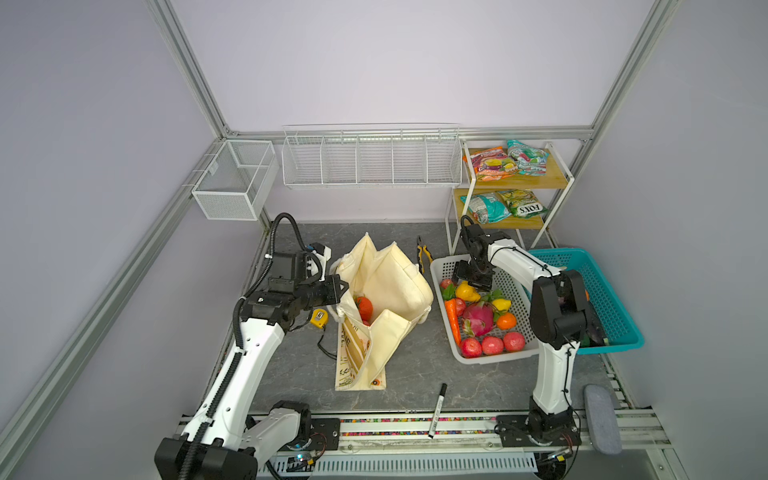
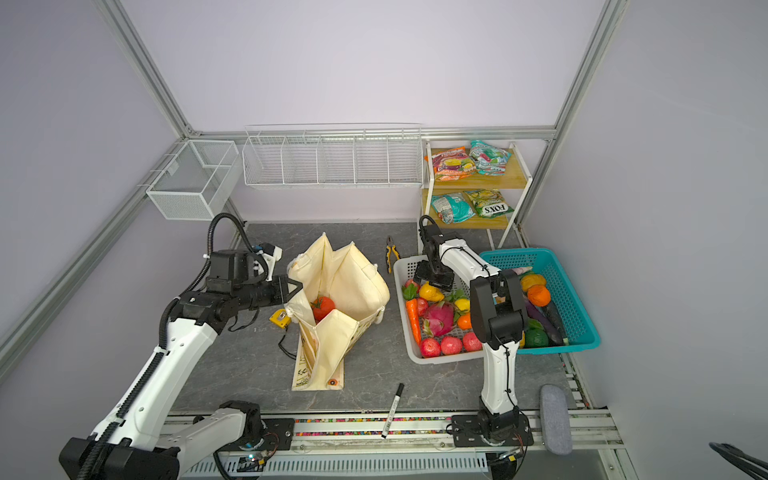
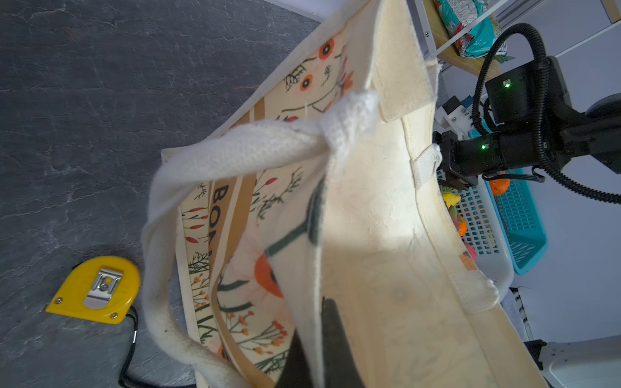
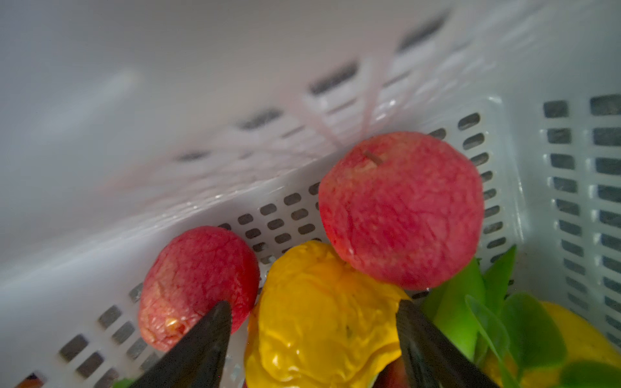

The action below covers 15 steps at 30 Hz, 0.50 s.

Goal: Place the food into the grocery bag and tie it

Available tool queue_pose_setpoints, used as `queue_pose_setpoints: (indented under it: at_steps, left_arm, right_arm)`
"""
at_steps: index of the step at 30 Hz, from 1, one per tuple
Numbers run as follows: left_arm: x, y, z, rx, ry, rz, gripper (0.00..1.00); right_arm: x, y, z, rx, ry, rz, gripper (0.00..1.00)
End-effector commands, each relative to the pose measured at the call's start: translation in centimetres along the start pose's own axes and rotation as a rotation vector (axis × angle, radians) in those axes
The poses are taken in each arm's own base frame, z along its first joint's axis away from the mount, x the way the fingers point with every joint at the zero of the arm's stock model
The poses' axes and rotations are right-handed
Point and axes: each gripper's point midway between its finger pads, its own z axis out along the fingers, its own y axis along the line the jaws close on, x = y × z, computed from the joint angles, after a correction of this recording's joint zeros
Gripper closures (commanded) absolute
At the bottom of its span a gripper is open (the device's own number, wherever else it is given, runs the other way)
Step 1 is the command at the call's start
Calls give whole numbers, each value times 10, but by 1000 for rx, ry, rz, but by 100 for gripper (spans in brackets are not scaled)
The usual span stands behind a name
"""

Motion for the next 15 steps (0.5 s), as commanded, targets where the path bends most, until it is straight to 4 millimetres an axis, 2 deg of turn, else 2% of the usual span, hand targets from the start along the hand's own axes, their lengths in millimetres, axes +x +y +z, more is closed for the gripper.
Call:
queue_pose_setpoints:
  at_steps: [1, 4, 10, 12, 15]
  left_arm:
    - [0, 0, -1, 4, -9, -6, 100]
    - [-2, -1, -2, 5, -16, -5, 100]
    - [-3, -1, -4, 4, -25, -2, 100]
    - [-3, -2, -5, 7, -26, -1, 100]
    - [-3, -2, -5, 6, -26, 0, 100]
  right_arm:
    - [25, -10, 14, 47, 97, 11, 20]
    - [29, -11, 12, 47, 105, 11, 24]
    - [35, -9, 21, 46, 132, 7, 30]
    - [35, -8, 21, 46, 132, 9, 29]
    - [33, -8, 21, 48, 128, 13, 21]
